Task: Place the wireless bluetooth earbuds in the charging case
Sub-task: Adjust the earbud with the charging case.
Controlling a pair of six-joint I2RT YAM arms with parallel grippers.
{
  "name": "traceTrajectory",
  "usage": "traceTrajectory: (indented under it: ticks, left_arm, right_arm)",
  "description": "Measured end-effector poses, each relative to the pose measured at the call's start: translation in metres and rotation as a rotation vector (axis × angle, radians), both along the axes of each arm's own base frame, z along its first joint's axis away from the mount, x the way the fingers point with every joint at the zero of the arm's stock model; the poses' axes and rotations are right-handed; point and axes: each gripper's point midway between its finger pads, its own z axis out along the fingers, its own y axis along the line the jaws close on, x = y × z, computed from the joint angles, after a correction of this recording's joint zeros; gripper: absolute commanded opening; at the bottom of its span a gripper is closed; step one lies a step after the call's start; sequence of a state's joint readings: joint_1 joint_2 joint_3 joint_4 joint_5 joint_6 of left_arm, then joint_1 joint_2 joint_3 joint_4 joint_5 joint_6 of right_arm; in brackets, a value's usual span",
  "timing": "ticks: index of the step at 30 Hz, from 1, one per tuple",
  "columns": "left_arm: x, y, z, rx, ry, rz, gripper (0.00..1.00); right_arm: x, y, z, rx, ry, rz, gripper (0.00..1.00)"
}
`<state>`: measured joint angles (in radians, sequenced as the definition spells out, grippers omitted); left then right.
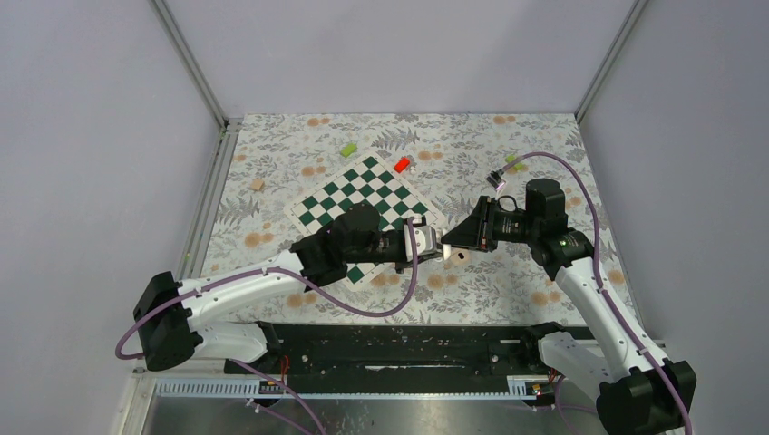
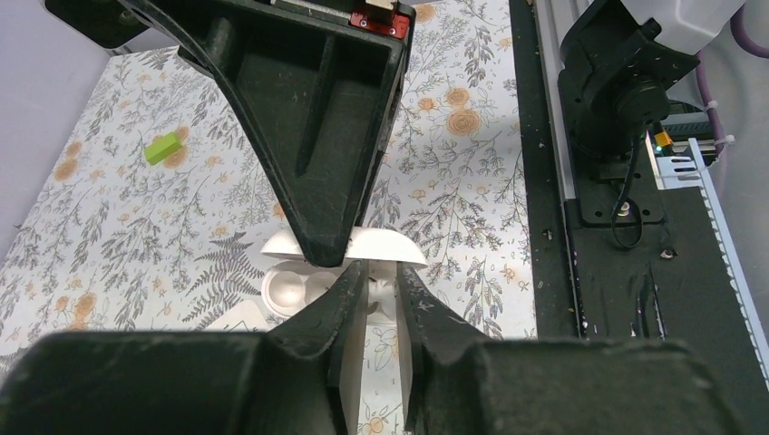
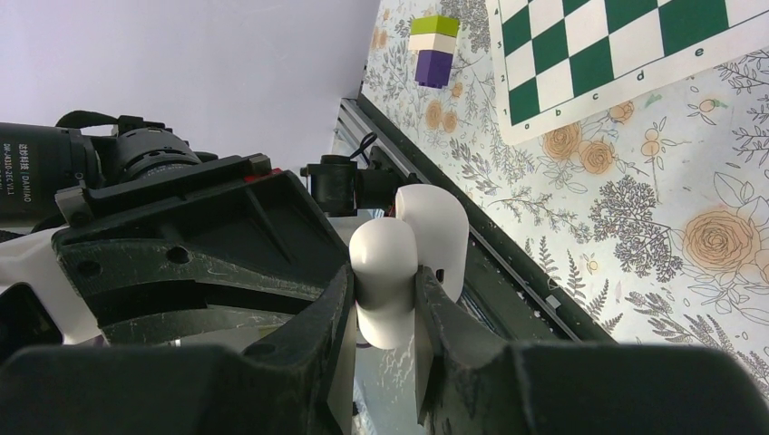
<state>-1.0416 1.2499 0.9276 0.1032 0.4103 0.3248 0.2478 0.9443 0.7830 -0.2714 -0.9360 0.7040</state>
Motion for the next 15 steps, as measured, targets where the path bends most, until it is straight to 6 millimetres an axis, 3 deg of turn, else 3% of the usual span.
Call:
traceTrajectory:
  ticks: [15]
  left_arm:
    - [0.0010, 0.0017, 0.0057, -0.014, -0.002, 0.014, 0.05]
  right_arm:
    - [-0.0003, 0.0000, 0.0000, 0.001, 0.002, 0.001, 0.00]
